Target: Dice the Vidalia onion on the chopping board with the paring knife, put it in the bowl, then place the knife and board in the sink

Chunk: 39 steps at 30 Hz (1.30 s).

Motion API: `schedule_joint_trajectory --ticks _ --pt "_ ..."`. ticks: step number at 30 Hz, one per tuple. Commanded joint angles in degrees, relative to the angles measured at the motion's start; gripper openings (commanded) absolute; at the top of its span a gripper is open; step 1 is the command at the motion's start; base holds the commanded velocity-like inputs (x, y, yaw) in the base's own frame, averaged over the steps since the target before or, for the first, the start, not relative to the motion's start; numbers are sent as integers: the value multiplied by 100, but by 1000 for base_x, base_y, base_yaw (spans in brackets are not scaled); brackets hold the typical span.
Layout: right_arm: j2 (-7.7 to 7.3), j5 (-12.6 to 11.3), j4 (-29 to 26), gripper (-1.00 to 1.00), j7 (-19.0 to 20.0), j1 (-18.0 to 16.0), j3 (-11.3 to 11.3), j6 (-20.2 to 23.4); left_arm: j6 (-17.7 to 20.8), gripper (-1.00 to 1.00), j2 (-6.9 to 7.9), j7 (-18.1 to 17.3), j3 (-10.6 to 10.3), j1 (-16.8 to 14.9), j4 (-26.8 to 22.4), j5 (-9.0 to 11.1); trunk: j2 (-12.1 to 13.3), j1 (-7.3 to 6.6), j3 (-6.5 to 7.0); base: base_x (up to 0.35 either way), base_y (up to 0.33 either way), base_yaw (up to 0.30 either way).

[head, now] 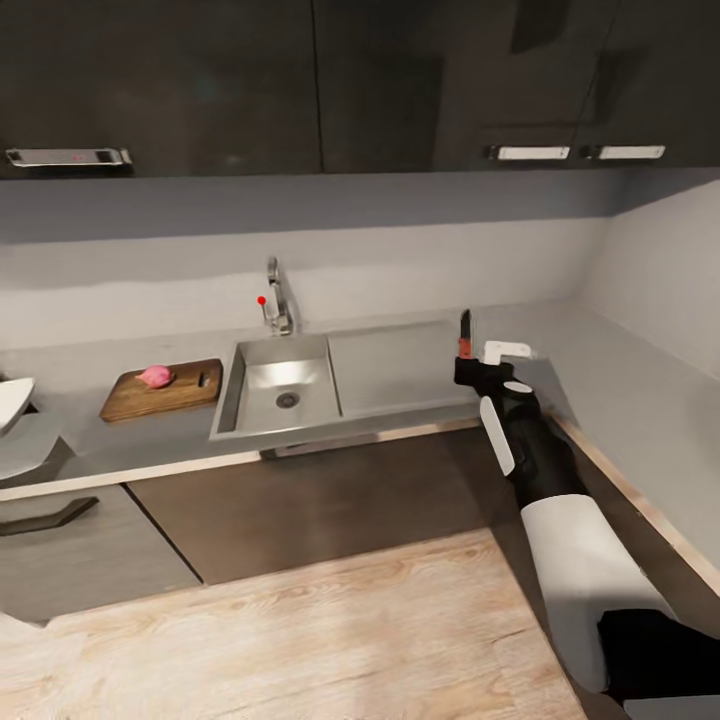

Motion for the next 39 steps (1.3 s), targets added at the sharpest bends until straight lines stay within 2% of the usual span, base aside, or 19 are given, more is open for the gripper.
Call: schedule_joint_trajectory --ticks 1,28,39 --pt "6 -32 -44 -100 4 -4 2 30 -37 100 -3 12 -49 -11 25 41 -8 2 -17 0 0 169" --pt "-3 -33 -131 -100 63 -4 -5 82 -60 100 0 12 -49 -11 25 43 -8 2 -186 0 0 220" --pt "-23 -32 -131 -100 63 -4 -6 82 -60 100 0 12 -49 -11 25 42 -8 2 -197 0 78 35"
